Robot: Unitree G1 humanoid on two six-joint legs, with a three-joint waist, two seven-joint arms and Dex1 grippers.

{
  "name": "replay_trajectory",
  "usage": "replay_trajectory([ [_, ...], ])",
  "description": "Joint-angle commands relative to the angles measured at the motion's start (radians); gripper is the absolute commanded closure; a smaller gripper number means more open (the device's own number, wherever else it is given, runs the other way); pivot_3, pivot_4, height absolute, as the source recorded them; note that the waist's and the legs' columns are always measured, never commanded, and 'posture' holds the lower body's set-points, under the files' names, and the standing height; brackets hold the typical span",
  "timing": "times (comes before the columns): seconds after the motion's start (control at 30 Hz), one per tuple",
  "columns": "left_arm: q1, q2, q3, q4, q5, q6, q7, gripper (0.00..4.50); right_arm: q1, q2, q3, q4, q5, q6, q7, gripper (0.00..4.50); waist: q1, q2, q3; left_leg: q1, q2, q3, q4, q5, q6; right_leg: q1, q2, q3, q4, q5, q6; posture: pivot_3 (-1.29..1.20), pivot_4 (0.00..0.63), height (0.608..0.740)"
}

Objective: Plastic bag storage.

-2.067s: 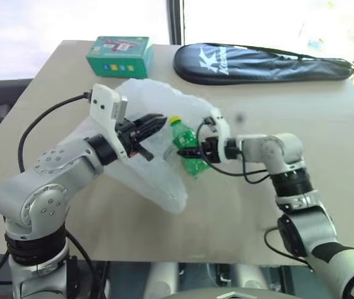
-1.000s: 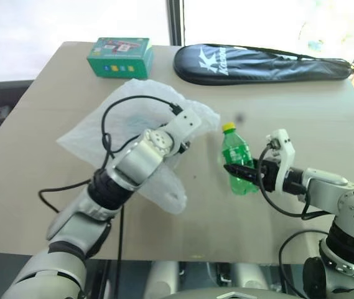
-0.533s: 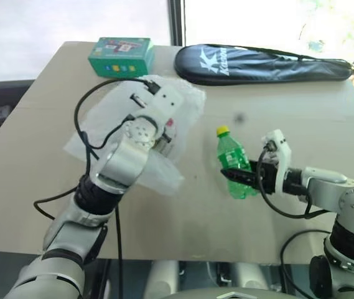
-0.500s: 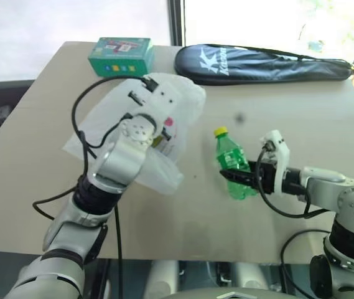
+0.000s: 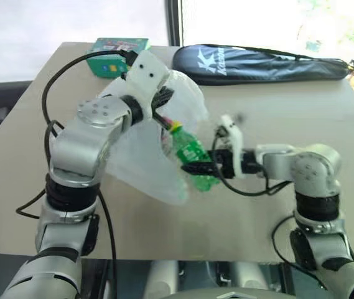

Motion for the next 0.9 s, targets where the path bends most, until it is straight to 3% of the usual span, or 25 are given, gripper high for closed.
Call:
replay_trajectory([
  [0.03,0.018,0.041,0.054,-0.115,-0.067,0.018,-0.057,4.46,-0.12,0.053,0.06,0.214,-0.105,-0.191,0.031,1.42,0.003,0.0,0.0,0.0,0.0,0.0,0.0,0.0,0.0,0.0,0.0,0.0,0.0,0.0,0.0,0.0,0.15,0.74],
  [0.17,0.043,0.051,0.081,-0.163,-0.104,0.072,-0.051,4.46,-0.279,0.155,0.081,0.54,-0.238,-0.44,0.038,1.42,-0.004,0.0,0.0,0.0,0.0,0.0,0.002,0.0,0.0,0.0,0.0,0.0,0.003,0.0,0.0,0.0,0.15,0.74],
  [0.27,0.051,0.022,0.099,-0.169,-0.118,0.123,-0.009,4.46,-0.411,0.26,0.069,0.832,-0.325,-0.697,0.087,1.42,-0.008,0.0,0.0,0.001,0.001,0.0,0.003,0.0,0.0,-0.001,0.001,0.001,0.005,0.0,0.0,0.0,0.15,0.74],
  [0.37,0.046,-0.021,0.116,-0.166,-0.12,0.163,0.041,4.46,-0.471,0.295,0.102,1.017,-0.434,-0.912,0.125,1.42,-0.003,0.0,0.0,0.0,0.001,0.0,0.002,0.0,0.0,-0.001,0.001,0.001,0.003,0.0,0.0,0.0,0.15,0.74],
  [0.43,0.051,-0.042,0.12,-0.156,-0.105,0.168,0.078,4.5,-0.492,0.321,0.062,1.088,-0.426,-0.973,0.169,0.38,0.004,-0.001,0.0,0.0,0.0,0.0,0.002,0.0,0.0,0.0,0.0,0.0,0.002,0.0,0.0,0.0,0.15,0.74],
  [0.5,0.06,-0.055,0.124,-0.15,-0.094,0.149,0.102,4.5,-0.499,0.328,0.045,1.116,-0.441,-1.024,0.188,0.03,0.003,-0.001,0.0,-0.001,0.0,-0.001,0.002,0.0,0.001,0.001,-0.001,-0.001,0.0,0.0,0.0,0.0,0.15,0.74],
  [0.73,0.086,-0.116,0.141,-0.082,-0.08,0.102,0.175,4.5,-0.349,0.245,0.05,0.829,-0.461,-0.99,0.246,0.03,0.001,-0.001,0.0,0.0,0.001,-0.001,0.002,0.0,0.0,0.001,0.0,-0.001,0.001,0.0,0.0,0.0,0.15,0.74],
  [0.9,0.102,-0.149,0.161,0.004,-0.109,-0.036,0.139,4.5,-0.069,0.103,0.152,0.314,-0.485,-0.953,0.292,0.03,0.003,-0.001,0.0,-0.001,0.0,-0.001,0.002,0.0,0.0,0.001,-0.002,-0.001,0.001,0.001,0.001,0.0,0.15,0.74],
])
